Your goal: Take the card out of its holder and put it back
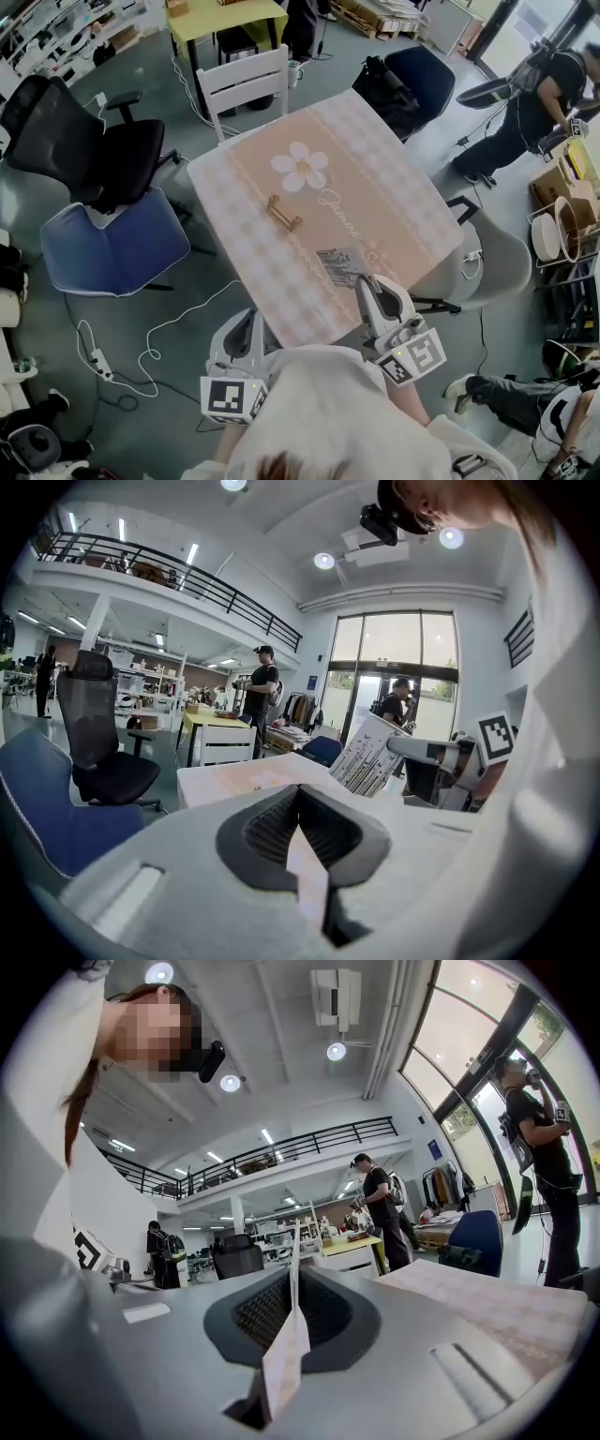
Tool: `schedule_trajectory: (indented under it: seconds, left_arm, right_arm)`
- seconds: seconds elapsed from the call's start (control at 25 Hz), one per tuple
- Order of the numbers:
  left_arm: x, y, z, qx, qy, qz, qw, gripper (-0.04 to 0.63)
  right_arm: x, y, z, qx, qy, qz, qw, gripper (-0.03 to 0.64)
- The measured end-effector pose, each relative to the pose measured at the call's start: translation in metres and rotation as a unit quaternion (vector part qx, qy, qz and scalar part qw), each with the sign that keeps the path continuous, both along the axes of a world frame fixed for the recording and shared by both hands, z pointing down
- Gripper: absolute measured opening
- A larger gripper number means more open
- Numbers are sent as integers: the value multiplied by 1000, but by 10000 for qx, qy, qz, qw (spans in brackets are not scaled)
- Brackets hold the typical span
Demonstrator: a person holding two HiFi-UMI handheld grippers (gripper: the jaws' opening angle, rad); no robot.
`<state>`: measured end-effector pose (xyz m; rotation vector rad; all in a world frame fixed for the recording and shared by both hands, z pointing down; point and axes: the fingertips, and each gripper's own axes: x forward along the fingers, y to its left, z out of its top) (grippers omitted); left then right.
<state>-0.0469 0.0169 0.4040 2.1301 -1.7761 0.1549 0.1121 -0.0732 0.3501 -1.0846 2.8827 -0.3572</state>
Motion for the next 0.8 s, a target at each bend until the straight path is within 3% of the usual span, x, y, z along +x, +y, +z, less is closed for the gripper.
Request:
schedule_trajectory:
  seconds: [0.8]
  left_arm:
    - [4,2,-8,157,62,-100,9998,0]
  right_arm:
    - [5,26,15,-60,90,-202,9997,18]
